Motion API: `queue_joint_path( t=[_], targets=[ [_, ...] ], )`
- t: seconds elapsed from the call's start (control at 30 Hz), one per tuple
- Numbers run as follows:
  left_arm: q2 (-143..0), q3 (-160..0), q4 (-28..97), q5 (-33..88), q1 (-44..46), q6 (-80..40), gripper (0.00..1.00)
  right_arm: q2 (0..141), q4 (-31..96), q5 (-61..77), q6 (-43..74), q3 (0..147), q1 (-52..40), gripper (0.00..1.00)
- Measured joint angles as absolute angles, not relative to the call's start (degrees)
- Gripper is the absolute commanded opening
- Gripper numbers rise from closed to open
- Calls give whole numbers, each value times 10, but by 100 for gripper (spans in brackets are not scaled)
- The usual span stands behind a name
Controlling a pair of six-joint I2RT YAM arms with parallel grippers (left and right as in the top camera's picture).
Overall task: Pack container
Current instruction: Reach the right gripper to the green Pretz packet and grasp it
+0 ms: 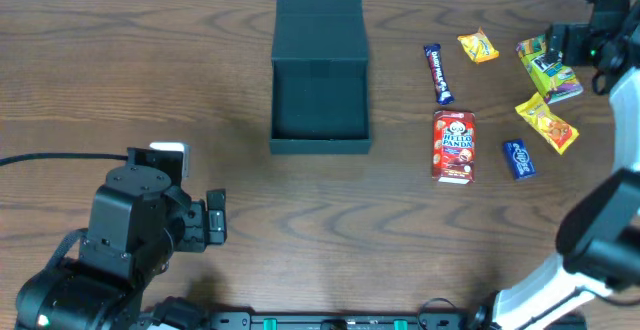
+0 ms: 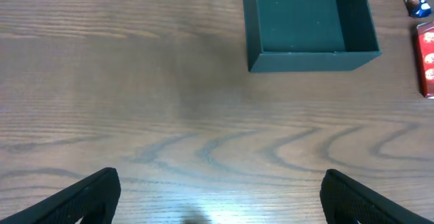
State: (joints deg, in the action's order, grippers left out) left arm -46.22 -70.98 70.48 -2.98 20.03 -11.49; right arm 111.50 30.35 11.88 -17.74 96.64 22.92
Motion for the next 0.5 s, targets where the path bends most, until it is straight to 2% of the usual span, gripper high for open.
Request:
queue_joint_path(
  t=[0.23,0.5],
  targets=[
    [-462,-710,705,-30,200,-115,95,1223,394,131,-238,1091,239,99],
    [-462,-710,705,-30,200,-115,95,1284,396,135,-265,1105,249,99]
  ],
)
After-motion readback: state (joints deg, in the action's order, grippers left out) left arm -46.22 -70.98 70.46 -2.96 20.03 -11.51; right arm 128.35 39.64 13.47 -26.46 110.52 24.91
